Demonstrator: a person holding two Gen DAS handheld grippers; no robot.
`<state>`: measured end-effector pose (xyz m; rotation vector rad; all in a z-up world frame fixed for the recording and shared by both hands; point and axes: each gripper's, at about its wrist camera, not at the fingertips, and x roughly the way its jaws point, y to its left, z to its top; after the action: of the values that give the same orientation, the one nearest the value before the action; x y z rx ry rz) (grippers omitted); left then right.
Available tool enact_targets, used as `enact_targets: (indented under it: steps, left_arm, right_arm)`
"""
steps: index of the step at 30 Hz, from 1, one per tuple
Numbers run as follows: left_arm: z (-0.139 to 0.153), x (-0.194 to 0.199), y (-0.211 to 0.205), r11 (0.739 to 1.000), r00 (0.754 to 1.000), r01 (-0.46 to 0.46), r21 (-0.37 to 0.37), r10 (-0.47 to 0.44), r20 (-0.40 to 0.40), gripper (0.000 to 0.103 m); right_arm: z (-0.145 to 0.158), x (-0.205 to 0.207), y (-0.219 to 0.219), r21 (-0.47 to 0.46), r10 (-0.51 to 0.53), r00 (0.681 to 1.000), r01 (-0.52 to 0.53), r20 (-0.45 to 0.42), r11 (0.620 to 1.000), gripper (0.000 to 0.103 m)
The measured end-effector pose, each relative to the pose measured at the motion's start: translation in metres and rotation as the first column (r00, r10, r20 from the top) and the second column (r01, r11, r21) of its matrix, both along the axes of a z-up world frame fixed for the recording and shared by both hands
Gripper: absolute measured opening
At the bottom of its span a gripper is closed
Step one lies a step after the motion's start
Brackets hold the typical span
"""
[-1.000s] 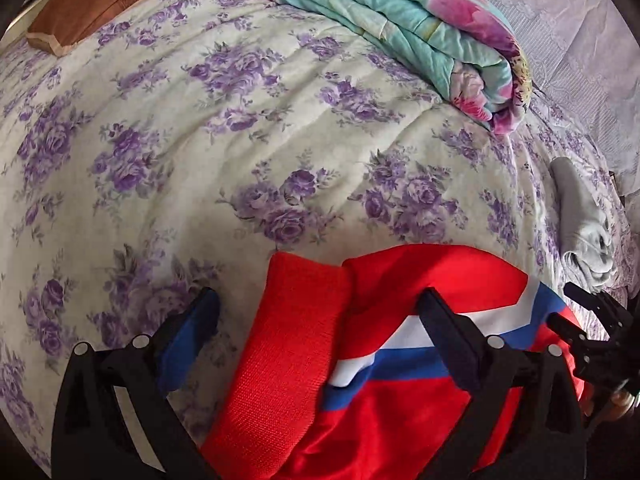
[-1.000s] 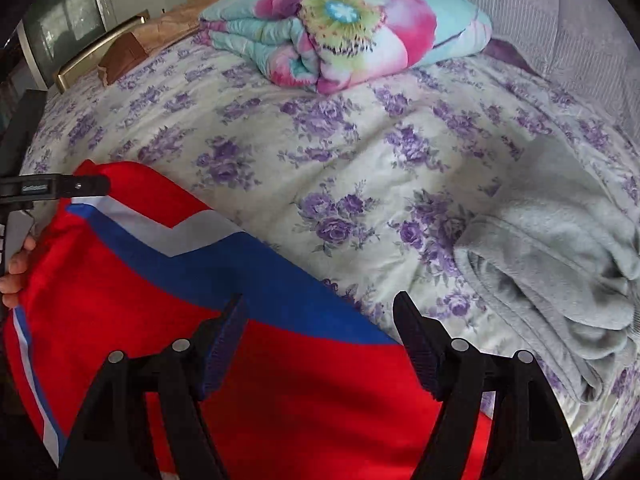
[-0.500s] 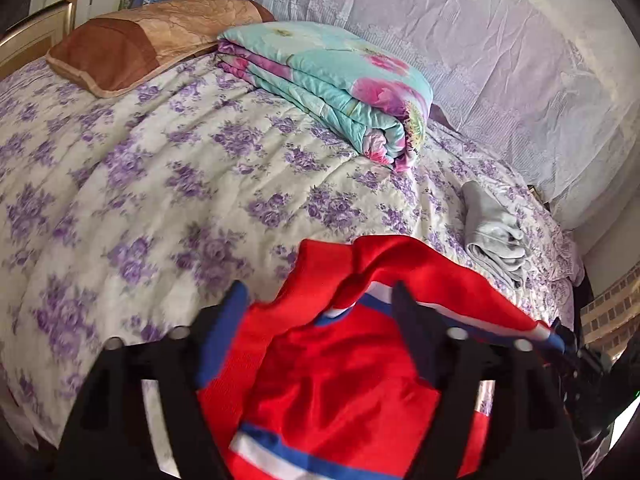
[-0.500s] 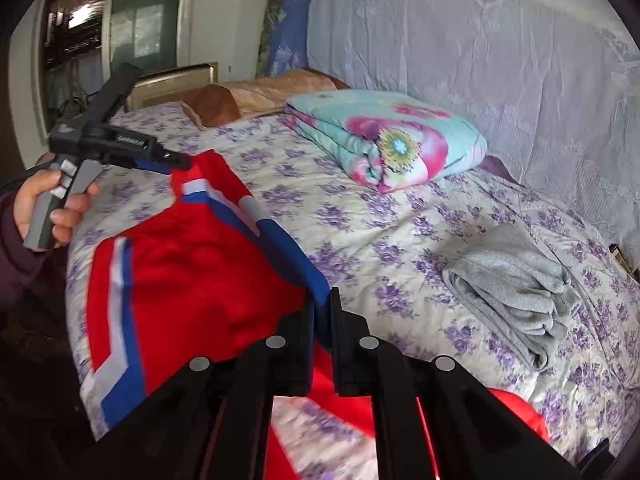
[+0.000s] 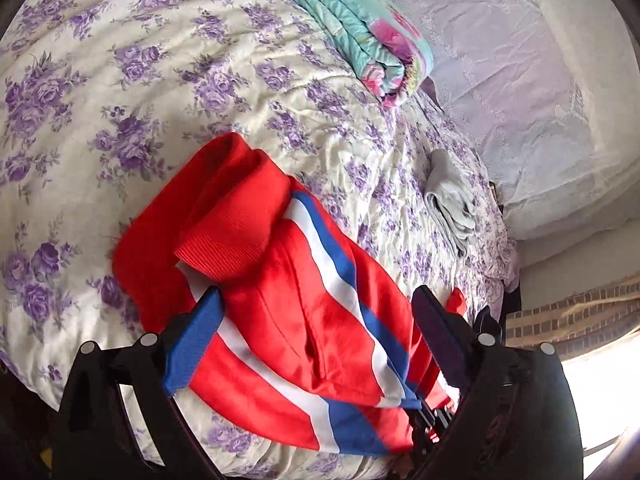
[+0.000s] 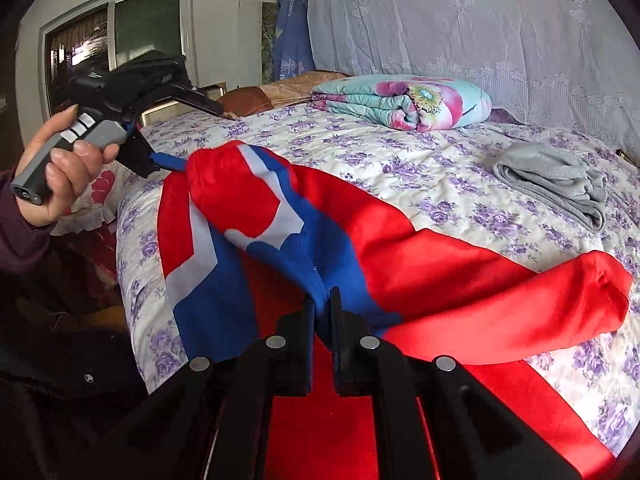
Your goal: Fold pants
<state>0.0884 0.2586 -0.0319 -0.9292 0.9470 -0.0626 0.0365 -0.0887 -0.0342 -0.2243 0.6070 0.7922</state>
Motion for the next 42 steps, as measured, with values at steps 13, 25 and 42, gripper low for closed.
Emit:
enact_targets:
  steps: [13, 25, 42]
  left_arm:
    - [0.01, -0.002, 0.01, 0.989, 0.998, 0.058, 0.133, -0.061, 0.019, 0.018]
    - [-0.016, -0.036, 0.016, 0.961, 0.998, 0.057, 0.27, -0.049, -0.034, 0.017]
    - [0.017, -0.08, -0.015, 0.871, 0.998, 0.036, 0.49, -0.052, 0.019, 0.077]
  right_arm:
    - [0.018, -0.02, -0.006, 0.075, 0.066, 0.998, -0.067, 0.019, 0.995, 0.007]
    - [-0.012, -0.04, 0.017, -0.032, 0.114, 0.993, -0.114, -0.015, 0.993, 0.007]
    - [0.026, -0.056, -0.012, 0.012, 0.043, 0.999, -0.044, 0.023, 0.999, 0.063]
